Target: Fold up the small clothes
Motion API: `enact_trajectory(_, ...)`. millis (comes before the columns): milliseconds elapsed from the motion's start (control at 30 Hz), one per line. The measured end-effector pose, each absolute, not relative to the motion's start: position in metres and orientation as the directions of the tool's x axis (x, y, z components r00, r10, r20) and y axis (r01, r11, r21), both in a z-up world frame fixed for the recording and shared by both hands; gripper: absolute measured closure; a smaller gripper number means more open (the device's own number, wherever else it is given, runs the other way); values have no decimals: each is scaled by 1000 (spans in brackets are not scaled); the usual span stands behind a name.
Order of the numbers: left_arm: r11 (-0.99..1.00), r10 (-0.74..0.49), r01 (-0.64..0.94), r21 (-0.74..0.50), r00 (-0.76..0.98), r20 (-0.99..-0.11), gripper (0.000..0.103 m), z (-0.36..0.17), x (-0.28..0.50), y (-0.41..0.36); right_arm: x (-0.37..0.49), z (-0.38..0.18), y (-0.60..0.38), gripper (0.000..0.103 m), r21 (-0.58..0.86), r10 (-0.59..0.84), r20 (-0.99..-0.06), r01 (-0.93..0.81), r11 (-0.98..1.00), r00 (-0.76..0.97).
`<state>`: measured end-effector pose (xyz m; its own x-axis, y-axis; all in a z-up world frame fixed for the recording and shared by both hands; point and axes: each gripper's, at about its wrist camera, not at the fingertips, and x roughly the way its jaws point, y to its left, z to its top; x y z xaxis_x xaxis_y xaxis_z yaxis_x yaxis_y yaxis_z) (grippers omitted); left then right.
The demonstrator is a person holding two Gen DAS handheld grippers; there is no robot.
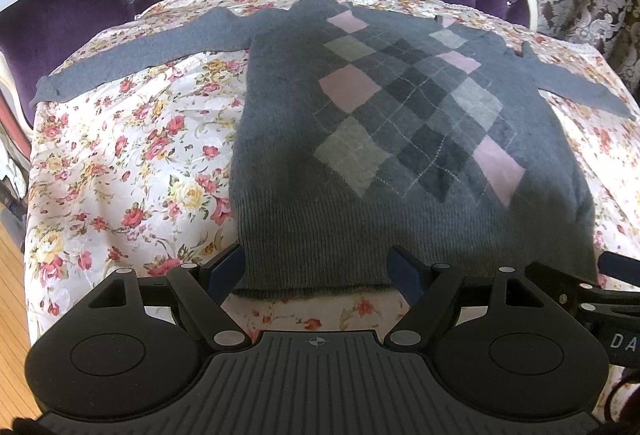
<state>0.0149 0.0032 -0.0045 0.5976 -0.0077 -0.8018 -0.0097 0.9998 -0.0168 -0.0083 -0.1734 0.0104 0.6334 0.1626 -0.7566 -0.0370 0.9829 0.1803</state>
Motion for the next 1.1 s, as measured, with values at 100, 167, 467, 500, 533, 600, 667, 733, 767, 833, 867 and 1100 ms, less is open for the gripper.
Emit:
enact_trajectory(100,1000,-16,-11,-29,601,-799,26,-2,18,5,-4,11,-175,1,195,177,-765,-39,980,620)
enact_trajectory(167,999,-26,-6,-38,607,-794,26,1,22,6,0,10,-177,1,217,197,-775,-40,975,601)
enact_trajectory(467,994,-104,41,-103,648,-754,26,24,55,10,30,12,-202,1,415,373,-781,-29,909,501)
enact_trajectory(500,994,-103,44,-98,655,-749,26,26,60,10,33,15,-205,1,406,365,-780,-32,913,508)
enact_trajectory(533,995,-98,48,-89,662,-743,26,29,65,9,37,20,-208,1,394,355,-777,-38,918,520)
enact_trajectory(600,997,-83,52,-65,679,-729,26,35,75,7,46,30,-216,1,373,337,-766,-49,927,547)
enact_trajectory(667,997,-71,59,-41,697,-713,26,40,87,4,56,39,-226,1,372,333,-754,-50,927,566)
enact_trajectory(733,997,-64,71,-19,711,-700,26,44,100,0,68,45,-238,1,381,332,-741,-41,924,583)
enact_trajectory(767,997,-61,75,-10,716,-695,26,46,106,-2,75,48,-245,1,387,332,-739,-35,922,586)
enact_trajectory(833,996,-58,84,5,725,-686,26,49,119,-5,88,53,-258,1,402,338,-732,-25,915,592)
enact_trajectory(867,996,-58,88,9,729,-682,26,50,127,-7,95,55,-266,1,411,344,-727,-24,911,594)
enact_trajectory(1100,994,-40,96,48,746,-665,26,44,179,-24,144,52,-317,1,394,274,-733,60,917,622)
